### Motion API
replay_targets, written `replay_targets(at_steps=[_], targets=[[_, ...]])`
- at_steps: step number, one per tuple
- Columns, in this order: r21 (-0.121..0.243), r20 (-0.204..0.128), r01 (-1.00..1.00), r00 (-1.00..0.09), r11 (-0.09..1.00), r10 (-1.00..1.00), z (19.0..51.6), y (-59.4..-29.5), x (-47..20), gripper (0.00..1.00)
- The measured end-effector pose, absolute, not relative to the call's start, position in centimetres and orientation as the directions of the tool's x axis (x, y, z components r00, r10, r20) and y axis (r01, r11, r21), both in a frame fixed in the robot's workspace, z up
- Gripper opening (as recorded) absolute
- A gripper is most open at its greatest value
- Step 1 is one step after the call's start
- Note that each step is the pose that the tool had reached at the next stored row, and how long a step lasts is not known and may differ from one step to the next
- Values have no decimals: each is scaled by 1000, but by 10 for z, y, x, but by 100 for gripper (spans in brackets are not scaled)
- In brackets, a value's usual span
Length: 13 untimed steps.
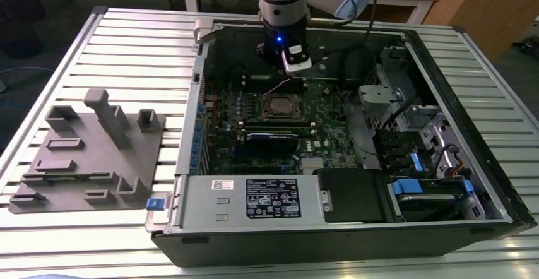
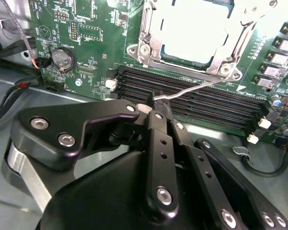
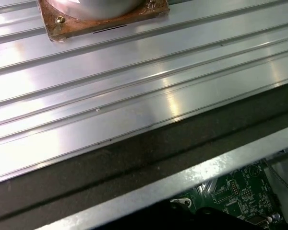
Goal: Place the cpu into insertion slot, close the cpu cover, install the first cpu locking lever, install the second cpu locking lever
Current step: 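Install the first cpu locking lever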
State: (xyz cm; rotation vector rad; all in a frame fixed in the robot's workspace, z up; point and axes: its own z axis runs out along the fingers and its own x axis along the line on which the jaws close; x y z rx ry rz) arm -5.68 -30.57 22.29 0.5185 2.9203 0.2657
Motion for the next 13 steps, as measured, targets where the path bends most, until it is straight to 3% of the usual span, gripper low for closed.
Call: replay_targets(at_steps=[13], targets=[[203,-129,325,-926,924,354,236,-306,-57,11]])
